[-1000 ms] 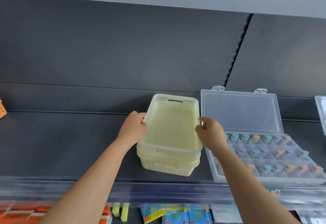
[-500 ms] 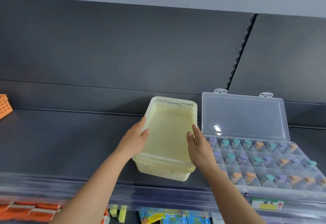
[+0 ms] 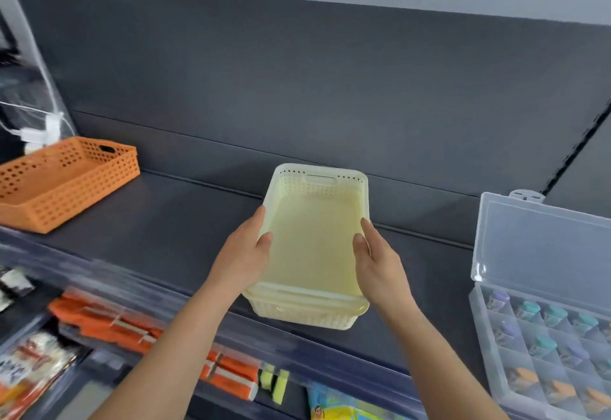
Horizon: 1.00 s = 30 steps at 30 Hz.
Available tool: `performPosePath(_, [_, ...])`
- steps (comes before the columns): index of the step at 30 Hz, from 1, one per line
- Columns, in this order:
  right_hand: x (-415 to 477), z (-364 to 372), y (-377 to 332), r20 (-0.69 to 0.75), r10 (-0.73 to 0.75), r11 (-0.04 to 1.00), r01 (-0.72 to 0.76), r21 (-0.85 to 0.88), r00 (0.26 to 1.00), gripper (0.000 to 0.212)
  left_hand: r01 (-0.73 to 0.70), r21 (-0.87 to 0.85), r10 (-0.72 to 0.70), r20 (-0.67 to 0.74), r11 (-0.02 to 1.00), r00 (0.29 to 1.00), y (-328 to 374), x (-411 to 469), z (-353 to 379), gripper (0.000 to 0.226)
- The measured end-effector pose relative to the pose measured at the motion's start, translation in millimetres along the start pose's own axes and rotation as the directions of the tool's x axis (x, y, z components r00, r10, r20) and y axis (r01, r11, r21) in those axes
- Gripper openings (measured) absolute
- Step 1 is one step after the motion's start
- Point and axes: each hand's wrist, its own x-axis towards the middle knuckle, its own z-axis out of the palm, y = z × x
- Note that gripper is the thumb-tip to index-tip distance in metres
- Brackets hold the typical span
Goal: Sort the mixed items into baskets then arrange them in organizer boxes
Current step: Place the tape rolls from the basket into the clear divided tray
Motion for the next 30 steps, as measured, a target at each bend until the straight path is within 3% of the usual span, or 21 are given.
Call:
performPosePath(8, [19.5,138.2,-85.0,0.140,-0.031,0.999,0.026,0.040,0.990,0.047,0.074,0.029,-0.071,-0.088,0.997,0.994,-99.0,21.6,-125.6,0.053])
performPosePath(15, [41.0,241.1,-150.5,0.184,-0.006,0.999,-0.003,0.051,0.983,0.048,0.120,0.040,-0.117,-0.069,0.992,0.991,-172.8,67.3,-220.3,0.054])
performPosePath(25, [98.7,309.4,-180.6,0.229,-0.010,0.998,-0.004,0.063,0.973,0.047,0.112,0.016,-0.112,-0.035,0.994,0.993,-229.0,143.9,-269.7,0.054])
performPosePath(30, [114.9,332.0,-183.9,0.224,-0.051,0.998,0.056,-0.012,0.973,0.050,0.120,0.098,-0.119,-0.017,0.988,0.993,-248.4,171.0,-282.1,0.057])
